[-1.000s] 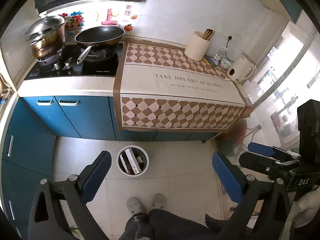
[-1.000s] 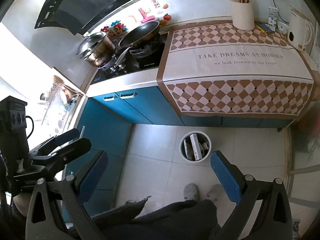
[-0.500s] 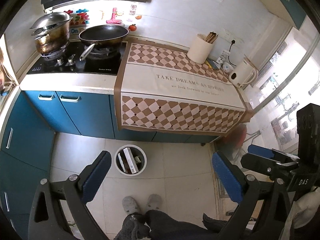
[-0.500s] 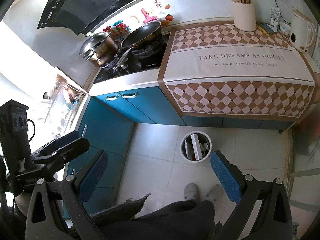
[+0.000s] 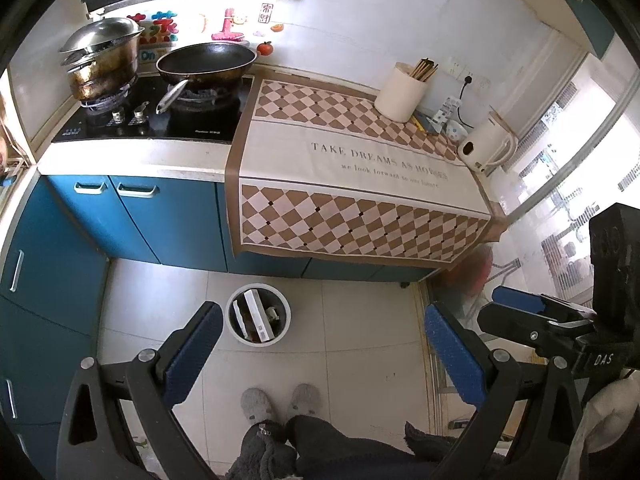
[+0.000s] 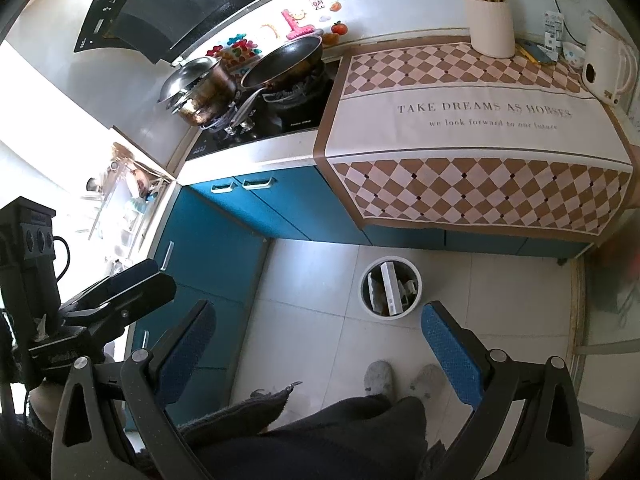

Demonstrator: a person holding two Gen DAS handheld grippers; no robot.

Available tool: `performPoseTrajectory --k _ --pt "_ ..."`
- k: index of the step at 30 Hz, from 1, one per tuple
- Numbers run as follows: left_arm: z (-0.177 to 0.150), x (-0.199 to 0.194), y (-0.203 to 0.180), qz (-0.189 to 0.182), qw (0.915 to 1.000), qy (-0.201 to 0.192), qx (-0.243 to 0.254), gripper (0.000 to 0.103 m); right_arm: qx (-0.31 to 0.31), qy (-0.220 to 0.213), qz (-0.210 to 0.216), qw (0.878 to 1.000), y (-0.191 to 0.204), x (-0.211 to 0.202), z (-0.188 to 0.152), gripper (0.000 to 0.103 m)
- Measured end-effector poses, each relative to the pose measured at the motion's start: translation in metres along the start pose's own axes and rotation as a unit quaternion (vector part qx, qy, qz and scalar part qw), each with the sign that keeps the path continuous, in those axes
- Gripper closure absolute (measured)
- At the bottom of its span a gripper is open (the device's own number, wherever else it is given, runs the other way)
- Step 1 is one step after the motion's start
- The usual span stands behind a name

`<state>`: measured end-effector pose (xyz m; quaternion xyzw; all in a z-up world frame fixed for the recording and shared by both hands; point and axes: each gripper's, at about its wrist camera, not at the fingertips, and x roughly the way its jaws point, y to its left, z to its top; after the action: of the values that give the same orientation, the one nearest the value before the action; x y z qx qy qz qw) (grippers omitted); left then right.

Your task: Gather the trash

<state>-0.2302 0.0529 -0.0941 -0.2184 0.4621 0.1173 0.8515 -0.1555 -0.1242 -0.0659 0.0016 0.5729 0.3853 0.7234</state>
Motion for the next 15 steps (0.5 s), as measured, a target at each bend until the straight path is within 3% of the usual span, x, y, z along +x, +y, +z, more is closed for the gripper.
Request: performPoseTrajectory --k 15 --pt "-0.005 0.007 0.004 0.003 0.9998 0.022 0.0 0.0 -0.005 0.027 0.011 1.0 -0.011 0.012 0.005 0.0"
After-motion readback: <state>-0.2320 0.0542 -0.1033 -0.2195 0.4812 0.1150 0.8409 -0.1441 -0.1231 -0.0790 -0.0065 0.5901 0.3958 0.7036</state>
